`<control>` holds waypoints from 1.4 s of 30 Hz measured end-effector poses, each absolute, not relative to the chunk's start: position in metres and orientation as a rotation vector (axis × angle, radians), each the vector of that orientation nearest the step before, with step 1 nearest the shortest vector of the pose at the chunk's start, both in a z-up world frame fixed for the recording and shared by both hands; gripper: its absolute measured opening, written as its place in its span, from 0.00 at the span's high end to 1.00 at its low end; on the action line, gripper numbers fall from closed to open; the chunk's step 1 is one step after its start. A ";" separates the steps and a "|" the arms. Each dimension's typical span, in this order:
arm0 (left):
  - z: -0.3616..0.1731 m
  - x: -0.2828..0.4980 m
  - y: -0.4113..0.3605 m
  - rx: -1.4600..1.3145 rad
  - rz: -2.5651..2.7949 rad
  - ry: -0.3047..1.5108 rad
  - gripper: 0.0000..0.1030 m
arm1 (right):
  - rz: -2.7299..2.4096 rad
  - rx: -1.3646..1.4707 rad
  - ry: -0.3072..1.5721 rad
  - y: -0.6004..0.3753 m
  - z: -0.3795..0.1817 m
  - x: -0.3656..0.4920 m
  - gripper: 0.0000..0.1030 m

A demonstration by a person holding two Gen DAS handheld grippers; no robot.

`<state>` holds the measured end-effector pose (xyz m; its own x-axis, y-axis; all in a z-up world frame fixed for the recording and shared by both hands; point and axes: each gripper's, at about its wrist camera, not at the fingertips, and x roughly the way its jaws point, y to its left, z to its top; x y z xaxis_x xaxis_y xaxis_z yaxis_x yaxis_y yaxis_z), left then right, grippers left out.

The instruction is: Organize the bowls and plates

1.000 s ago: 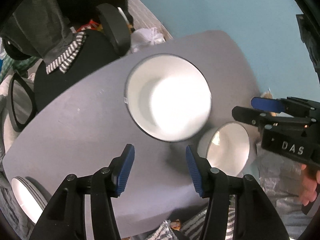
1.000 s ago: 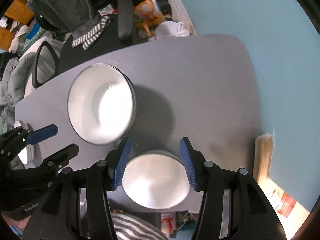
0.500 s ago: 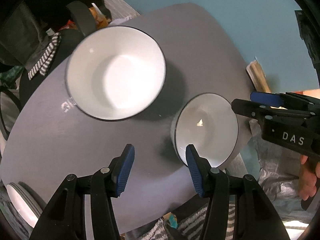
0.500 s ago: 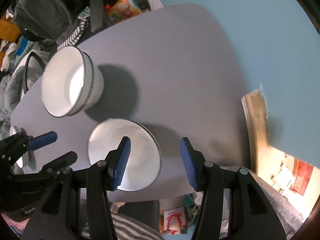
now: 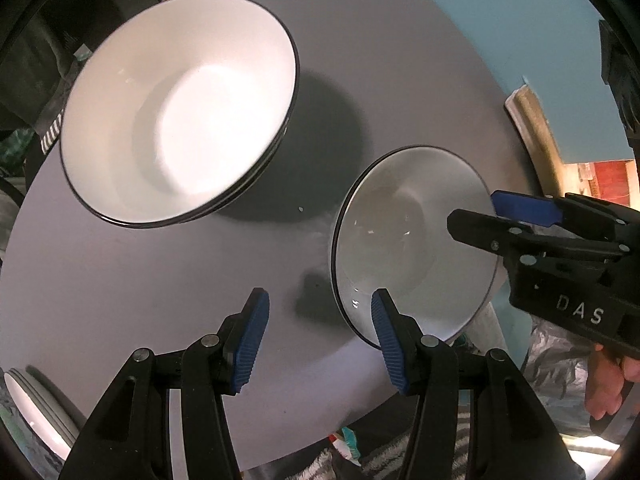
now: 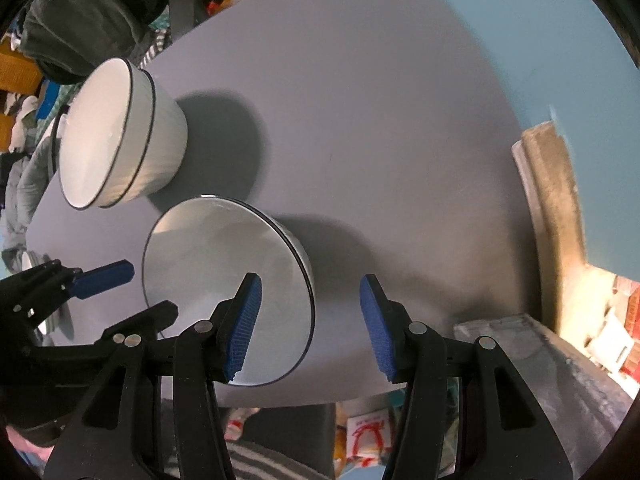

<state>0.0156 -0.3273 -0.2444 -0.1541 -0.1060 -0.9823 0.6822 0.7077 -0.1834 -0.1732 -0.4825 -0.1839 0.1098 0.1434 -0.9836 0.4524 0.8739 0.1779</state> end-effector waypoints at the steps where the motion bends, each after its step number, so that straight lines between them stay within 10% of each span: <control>1: -0.246 0.016 -0.328 0.485 -0.735 1.587 0.47 | -0.240 0.501 1.462 -0.481 -0.186 -0.173 0.50; 9: -0.255 0.016 -0.334 0.475 -0.735 1.596 0.48 | -0.236 0.524 1.475 -0.482 -0.202 -0.175 0.64; 16: -0.260 0.026 -0.333 0.437 -0.708 1.608 0.71 | -0.247 0.538 1.486 -0.485 -0.211 -0.175 0.84; 24: -0.259 0.028 -0.334 0.402 -0.734 1.622 0.90 | -0.240 0.490 1.489 -0.478 -0.209 -0.170 0.90; 42: -0.244 0.022 -0.333 0.456 -0.717 1.598 0.92 | -0.254 0.472 1.544 -0.450 -0.197 -0.147 0.95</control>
